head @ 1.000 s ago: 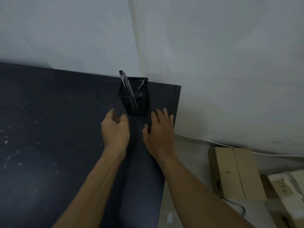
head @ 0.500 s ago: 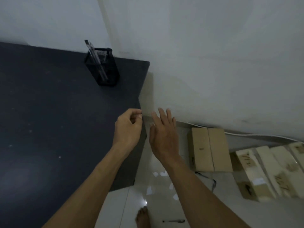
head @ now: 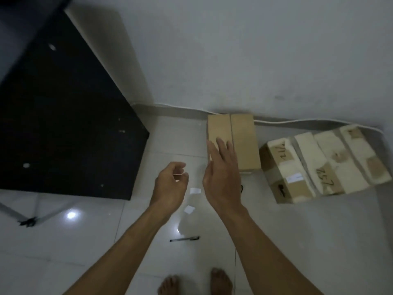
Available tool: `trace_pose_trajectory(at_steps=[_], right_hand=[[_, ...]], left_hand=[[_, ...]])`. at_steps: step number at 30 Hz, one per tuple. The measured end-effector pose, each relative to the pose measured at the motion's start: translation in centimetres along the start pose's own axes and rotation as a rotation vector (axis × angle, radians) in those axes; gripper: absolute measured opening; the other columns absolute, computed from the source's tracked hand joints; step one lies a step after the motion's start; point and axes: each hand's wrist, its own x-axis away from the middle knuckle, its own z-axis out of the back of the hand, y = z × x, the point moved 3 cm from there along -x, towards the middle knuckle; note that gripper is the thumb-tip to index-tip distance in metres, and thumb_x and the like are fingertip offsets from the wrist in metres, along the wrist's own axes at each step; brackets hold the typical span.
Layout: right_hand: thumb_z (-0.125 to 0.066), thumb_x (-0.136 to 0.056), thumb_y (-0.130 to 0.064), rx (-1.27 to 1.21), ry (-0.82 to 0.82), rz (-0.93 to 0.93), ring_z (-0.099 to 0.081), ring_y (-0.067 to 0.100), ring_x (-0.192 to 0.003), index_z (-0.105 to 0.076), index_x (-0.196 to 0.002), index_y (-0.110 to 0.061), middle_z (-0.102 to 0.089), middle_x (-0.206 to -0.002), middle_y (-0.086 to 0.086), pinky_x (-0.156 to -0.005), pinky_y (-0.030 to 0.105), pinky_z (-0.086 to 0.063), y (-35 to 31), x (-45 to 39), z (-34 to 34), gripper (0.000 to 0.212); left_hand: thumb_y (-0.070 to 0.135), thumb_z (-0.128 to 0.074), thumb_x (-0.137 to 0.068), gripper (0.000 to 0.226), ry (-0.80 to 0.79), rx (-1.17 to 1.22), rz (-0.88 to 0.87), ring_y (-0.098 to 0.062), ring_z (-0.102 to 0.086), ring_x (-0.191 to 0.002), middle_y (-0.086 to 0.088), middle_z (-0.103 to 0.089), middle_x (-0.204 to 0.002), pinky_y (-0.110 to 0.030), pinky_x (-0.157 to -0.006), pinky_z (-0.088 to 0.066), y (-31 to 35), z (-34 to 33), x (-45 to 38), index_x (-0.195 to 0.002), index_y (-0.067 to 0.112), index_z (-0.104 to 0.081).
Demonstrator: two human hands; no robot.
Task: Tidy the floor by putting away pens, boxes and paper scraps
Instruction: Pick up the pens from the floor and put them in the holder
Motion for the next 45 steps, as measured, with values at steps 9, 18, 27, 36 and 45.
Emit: trace_pose_trajectory(at_steps=[9, 18, 27, 36, 45], right_hand=[[-0.055, -0.09, -0.006, 0.008, -0.009, -0.077, -0.026, 0.031, -0.141, -0.046, -0.137, -0.012, -0.037, -0.149, 0.012, -0.11, 0.054, -0.033, 15.0, 7.5, -9.9, 0.048], [-0.064, -0.085, -0.007, 0.145, 0.016, 0.008, -0.043, 0.029, -0.133, -0.051, -0.132, -0.01, -0.048, -0.143, 0.01, -0.1, 0.041, -0.045, 29.3, 11.0, -19.1, 0.049], [-0.065, -0.086, -0.016, 0.206, -0.059, -0.003, -0.06, 0.025, -0.114, -0.056, -0.128, -0.012, -0.057, -0.132, 0.009, -0.091, 0.032, -0.048, 38.6, 13.0, -25.9, 0.044], [-0.06, -0.088, -0.024, 0.208, -0.151, -0.191, -0.062, 0.027, -0.095, -0.058, -0.126, -0.012, -0.062, -0.113, 0.009, -0.076, 0.035, -0.053, 42.0, 14.3, -27.4, 0.04], [-0.05, -0.09, -0.018, 0.381, -0.197, -0.221, -0.061, 0.03, -0.083, -0.065, -0.092, -0.008, -0.061, -0.092, 0.009, -0.061, 0.035, -0.049, 41.9, 14.8, -30.1, 0.019]], left_hand=[[0.022, -0.048, -0.097, 0.024, -0.087, -0.092, 0.069, -0.01, -0.054, -0.096, 0.008, -0.056, -0.112, -0.022, -0.077, -0.041, -14.6, -11.2, -3.5, -0.12, 0.025, -0.057], [0.022, -0.041, -0.099, 0.025, -0.22, -0.1, -0.006, -0.006, -0.056, -0.077, 0.004, -0.059, -0.099, -0.009, -0.053, -0.043, -25.9, -20.2, -10.3, -0.119, 0.031, -0.053], [0.017, -0.046, -0.096, 0.025, -0.269, -0.059, -0.055, -0.021, -0.063, -0.099, -0.004, -0.063, -0.109, -0.037, -0.084, -0.051, -30.6, -25.5, -17.1, -0.118, 0.028, -0.054], [0.008, -0.046, -0.095, 0.022, -0.331, 0.176, 0.193, -0.023, -0.066, -0.084, -0.011, -0.067, -0.103, -0.037, -0.079, -0.054, -34.6, -27.8, -15.9, -0.112, 0.015, -0.058], [0.007, -0.044, -0.096, 0.023, -0.31, 0.307, 0.281, -0.027, -0.065, -0.082, -0.014, -0.066, -0.099, -0.037, -0.075, -0.055, -36.6, -28.0, -17.0, -0.113, 0.012, -0.057]])
